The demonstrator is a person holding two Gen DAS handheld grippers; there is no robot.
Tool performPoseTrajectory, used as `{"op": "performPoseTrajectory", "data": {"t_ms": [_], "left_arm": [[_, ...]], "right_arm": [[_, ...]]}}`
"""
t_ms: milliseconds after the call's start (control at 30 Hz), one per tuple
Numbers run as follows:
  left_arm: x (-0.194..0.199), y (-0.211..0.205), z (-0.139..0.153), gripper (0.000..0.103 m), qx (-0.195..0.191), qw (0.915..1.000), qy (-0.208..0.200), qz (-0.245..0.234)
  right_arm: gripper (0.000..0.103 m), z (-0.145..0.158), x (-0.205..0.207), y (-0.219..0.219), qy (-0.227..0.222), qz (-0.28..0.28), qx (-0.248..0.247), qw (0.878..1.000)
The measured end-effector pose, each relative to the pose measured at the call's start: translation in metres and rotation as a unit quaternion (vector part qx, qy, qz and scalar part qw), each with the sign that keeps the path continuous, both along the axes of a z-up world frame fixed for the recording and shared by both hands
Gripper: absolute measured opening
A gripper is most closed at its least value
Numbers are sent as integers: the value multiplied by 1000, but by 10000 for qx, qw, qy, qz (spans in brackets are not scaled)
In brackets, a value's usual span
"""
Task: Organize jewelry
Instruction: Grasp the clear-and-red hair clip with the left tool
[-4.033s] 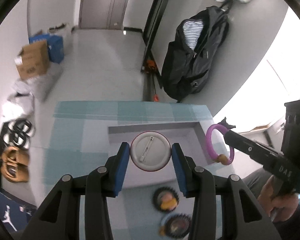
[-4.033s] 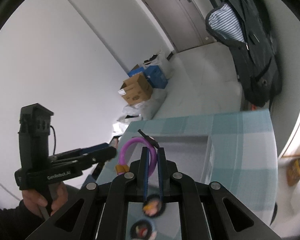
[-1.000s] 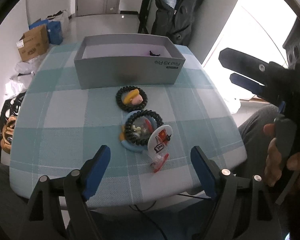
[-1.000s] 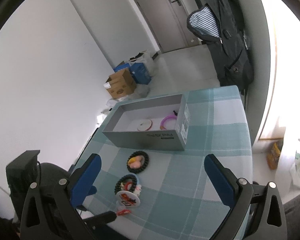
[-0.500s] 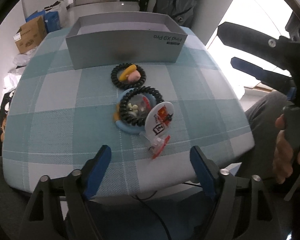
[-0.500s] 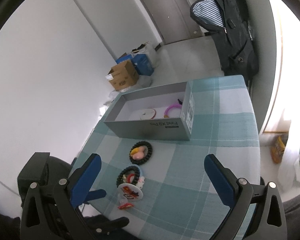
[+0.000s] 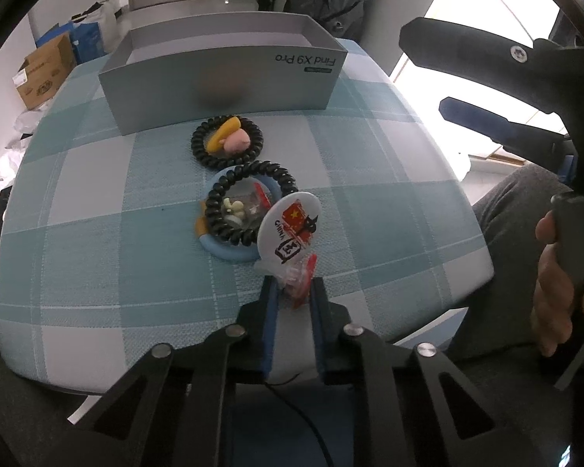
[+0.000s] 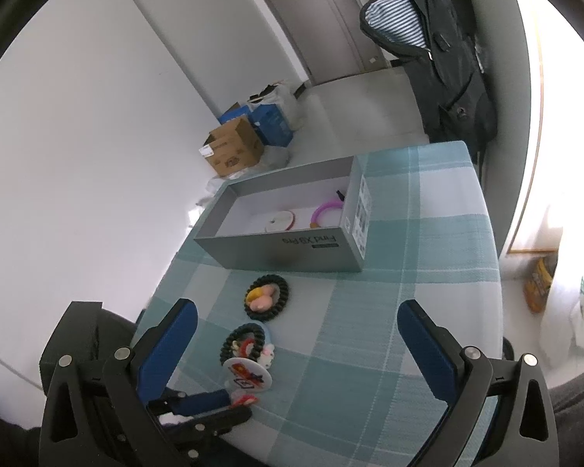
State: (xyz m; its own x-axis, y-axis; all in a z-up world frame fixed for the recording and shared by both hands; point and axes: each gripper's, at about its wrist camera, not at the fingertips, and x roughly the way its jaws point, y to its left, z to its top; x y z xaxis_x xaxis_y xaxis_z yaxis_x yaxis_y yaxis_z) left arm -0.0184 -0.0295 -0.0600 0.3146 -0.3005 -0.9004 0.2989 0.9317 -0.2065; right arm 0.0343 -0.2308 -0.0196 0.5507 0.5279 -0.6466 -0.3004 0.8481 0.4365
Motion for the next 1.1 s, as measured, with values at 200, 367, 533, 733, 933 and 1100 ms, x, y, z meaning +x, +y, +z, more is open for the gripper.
{"op": "performPoseTrajectory", "data": {"t_ms": [200,367,533,733,933,1100], "left_arm": [[0,-6,-1,11,-1,10000,-2,-80],[-3,-6,5,10,-97,9998,-89,-134],[-9,4,17,10,-244,9994,-207,-106],[-11,27,35,10,-434,9970,-514,372],[3,58,58,10,-483,9904,-945,881],[13,78,62,10,-569,9850,-1088,1212]], "right_arm": [[103,-1,1,-1,32,-21,6,10000],[103,-2,1,0,57,-38,-26,10000],[103,-4,1,-1,117,-53,14,9999],[103,-10,1,1,260,70,113,9996],[98,-22,-4,26,562,607,14,9966],[91,-37,-14,56,805,1025,-236,9912]]}}
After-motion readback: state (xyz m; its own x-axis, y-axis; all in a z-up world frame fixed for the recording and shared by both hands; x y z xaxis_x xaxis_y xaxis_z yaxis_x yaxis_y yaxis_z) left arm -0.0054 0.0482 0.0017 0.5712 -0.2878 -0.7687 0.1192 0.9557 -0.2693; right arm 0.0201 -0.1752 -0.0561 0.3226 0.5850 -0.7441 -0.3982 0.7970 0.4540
